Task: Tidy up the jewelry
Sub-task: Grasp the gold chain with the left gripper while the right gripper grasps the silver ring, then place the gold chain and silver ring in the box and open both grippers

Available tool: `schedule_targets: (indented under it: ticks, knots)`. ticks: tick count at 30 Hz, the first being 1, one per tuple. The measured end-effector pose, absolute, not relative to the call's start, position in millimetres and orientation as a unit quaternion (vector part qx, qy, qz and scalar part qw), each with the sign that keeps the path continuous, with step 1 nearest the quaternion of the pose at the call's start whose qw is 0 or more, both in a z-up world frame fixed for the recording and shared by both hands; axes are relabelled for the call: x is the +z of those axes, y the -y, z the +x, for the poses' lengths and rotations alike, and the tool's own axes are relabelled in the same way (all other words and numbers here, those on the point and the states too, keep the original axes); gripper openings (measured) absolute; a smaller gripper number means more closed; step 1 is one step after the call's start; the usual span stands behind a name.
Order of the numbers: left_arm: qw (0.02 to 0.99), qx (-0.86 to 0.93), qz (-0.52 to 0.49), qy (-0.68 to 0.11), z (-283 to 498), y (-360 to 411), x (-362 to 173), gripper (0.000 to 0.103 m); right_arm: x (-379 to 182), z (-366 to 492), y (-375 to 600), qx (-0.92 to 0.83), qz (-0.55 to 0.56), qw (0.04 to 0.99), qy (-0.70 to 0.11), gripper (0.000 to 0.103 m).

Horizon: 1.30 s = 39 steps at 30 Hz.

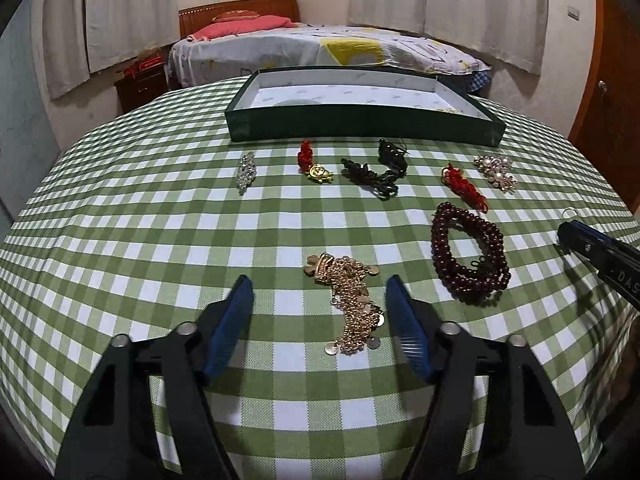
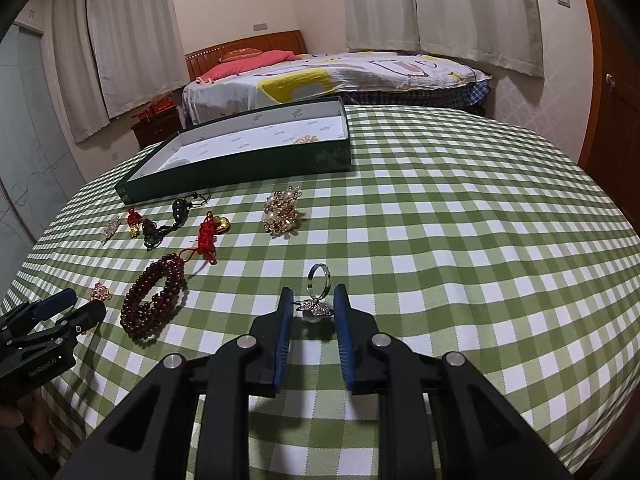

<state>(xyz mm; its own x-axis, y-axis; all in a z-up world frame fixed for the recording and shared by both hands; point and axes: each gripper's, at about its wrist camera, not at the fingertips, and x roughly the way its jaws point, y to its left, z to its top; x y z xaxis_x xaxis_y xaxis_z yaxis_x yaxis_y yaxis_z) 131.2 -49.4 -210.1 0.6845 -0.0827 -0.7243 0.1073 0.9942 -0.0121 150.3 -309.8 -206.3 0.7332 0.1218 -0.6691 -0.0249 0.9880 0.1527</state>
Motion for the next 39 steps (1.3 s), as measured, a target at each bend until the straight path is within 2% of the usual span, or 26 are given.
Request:
schedule_targets:
  ticks: [3,5,6,8,18,39]
  knots:
    - [0.919,-0.052,0.012,-0.392,131.0,47.6,-209.2,0.046,-206.2,151.0,309.4,0.04,0.068,0.928,-0.363,0.022]
    - [0.919,-0.06,0.01,-0.389,130.2,47.3,-208.2,0.029,-206.1,151.2,309.4,0.04,0.068,0.929,-0.363,0.022]
    - [0.919,-0.061,0.011,-0.389,130.1,47.8,-208.0,0.026,-206.1,151.0,309.4,0.04,0.068,0.929,-0.363,0.022]
    - [0.919,-0.07,0.012,-0.387,129.5,49.5,-207.7,0.012,-206.0,151.0,309.1,0.041,0.068,0.929,-0.362,0.022]
    - [0.924,-0.075,-0.004,-0.374,128.2,43.8,-200.4,0.009,-200.9,148.4,308.6,0.044,0.069,0.932,-0.352,0.022]
    - [0.949,-0.076,-0.002,-0.305,128.3,41.3,-146.4,0.008,-166.0,146.3,301.6,0.061,0.067,0.945,-0.313,0.022]
